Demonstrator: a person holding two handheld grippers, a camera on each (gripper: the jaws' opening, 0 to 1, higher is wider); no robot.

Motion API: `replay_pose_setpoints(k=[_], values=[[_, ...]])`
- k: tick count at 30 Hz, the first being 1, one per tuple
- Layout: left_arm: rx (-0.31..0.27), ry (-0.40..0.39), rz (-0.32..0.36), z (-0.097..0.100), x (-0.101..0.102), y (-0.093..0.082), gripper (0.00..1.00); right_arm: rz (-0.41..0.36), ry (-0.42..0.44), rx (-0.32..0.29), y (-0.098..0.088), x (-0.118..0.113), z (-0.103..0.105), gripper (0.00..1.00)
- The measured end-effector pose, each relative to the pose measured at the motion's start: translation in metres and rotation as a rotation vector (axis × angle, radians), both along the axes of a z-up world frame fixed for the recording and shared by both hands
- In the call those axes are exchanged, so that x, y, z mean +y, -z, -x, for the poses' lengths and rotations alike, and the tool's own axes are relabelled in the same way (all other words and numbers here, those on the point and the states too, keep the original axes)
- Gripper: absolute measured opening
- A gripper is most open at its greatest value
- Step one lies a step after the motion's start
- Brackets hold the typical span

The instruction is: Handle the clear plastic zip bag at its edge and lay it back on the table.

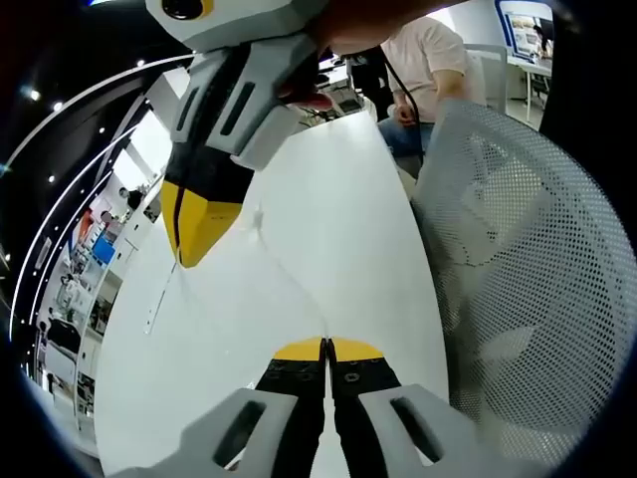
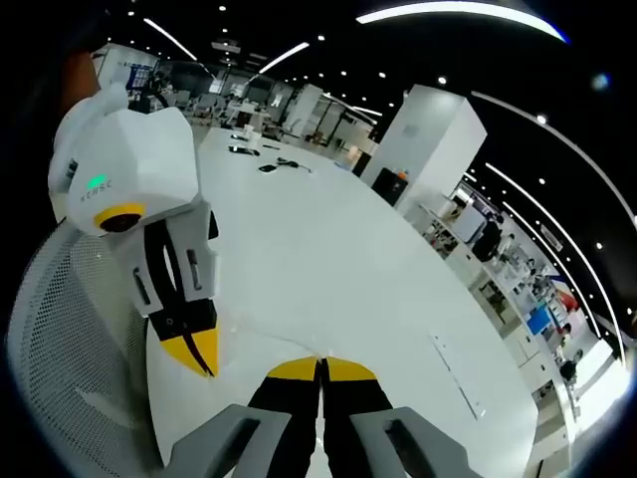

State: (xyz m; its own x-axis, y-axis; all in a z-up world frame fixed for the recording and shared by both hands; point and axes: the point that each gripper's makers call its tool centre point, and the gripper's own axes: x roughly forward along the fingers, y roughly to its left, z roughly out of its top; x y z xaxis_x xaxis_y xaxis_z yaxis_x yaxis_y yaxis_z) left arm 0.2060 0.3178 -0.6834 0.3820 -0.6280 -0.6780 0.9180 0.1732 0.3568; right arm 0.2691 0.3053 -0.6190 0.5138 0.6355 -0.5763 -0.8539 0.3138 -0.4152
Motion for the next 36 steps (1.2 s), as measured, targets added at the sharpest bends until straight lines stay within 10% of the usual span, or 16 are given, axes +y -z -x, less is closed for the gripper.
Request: replay_pose_setpoints(k=[36], values=[[0.132,-0.242,0.107,-0.012,0.017,0.011,0.21,0.120,-0.032,0.117,0.060,-0.011,0.011,0.00]])
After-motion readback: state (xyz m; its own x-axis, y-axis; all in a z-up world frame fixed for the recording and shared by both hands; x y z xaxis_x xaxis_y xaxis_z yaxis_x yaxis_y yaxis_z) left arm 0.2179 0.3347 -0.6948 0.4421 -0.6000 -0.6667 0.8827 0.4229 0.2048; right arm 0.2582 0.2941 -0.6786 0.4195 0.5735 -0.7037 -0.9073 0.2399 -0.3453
